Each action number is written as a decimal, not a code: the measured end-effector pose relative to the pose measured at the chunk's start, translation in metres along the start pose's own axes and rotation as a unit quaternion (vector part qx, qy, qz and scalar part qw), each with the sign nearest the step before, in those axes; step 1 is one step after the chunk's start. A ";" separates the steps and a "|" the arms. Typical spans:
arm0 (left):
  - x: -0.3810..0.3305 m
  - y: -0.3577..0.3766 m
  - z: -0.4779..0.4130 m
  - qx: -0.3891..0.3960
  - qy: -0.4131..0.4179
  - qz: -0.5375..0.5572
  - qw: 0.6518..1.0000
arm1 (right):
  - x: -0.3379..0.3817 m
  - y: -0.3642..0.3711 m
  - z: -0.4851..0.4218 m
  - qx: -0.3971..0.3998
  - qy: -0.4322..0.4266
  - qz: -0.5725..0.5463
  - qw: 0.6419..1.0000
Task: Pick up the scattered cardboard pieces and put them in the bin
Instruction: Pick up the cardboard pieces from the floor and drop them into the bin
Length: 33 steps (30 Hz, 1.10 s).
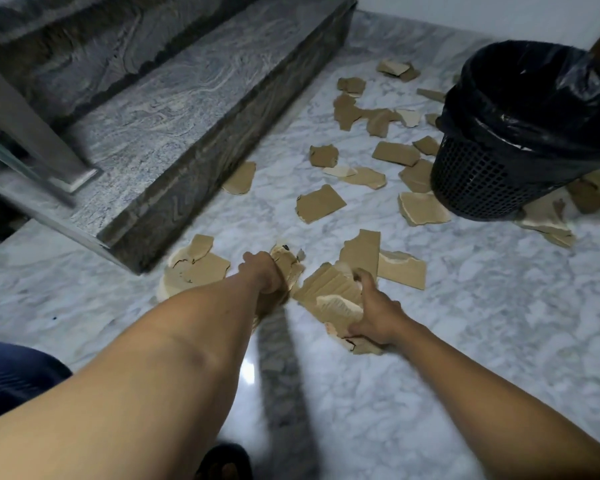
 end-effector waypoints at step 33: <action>0.024 -0.018 0.010 -0.067 0.005 0.086 0.994 | -0.038 -0.080 -0.057 0.009 0.104 0.053 0.993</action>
Point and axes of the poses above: each hand's wrist, its own z-axis away from the middle knuckle, its own y-axis out of the palm, x = y × z, the point moved 10 cm from there along -z, towards the middle knuckle, and after that the axes turned 5 degrees about -y, right-handed, at the moved point
